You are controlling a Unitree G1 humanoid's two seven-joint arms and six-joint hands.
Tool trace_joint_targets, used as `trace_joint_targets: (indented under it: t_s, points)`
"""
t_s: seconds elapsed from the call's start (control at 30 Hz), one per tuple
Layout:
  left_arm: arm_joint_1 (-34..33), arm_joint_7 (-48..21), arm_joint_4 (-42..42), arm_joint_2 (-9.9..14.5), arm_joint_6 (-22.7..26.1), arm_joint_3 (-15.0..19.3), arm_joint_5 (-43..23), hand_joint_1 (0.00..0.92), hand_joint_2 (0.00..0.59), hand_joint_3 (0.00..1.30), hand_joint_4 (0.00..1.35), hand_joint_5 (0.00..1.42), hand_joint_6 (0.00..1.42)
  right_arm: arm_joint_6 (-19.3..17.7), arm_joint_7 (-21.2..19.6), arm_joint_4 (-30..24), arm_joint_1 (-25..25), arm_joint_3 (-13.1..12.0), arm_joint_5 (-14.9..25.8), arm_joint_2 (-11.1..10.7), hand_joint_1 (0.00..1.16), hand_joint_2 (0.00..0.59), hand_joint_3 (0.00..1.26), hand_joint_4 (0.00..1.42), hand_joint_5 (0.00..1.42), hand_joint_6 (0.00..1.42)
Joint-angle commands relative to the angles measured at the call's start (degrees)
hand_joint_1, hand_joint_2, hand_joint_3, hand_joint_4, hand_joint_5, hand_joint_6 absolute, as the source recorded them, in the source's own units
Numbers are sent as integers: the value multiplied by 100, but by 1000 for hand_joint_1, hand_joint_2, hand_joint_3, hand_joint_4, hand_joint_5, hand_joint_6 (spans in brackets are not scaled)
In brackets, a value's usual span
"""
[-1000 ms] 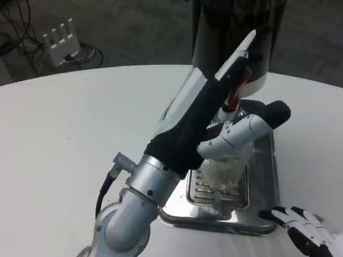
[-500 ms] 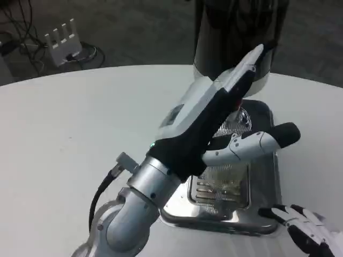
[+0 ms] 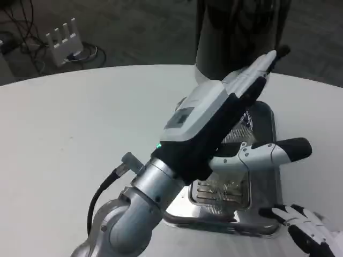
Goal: Grasp the cup under the faucet to collect the drink, then remove the cup.
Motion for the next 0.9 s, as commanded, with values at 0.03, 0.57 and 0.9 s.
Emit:
trace_joint_targets:
  t_s: [0.03,0.57,0.9]
  points:
    - [-28,-81,6,74,-176,-190,290,0,76,0,0,72,32,-37,-47,-12,5,-4,69,14,449,458,196,106,49,0]
    - [-135,-259,241,287,-275,-285,346,0,52,1,0,83,40,282,-81,411,-354,221,360,274,487,390,165,126,93,92]
    - [-106,-248,218,251,-235,-247,321,0,59,10,0,83,40,746,-526,1261,-1214,570,841,988,663,282,124,128,122,140]
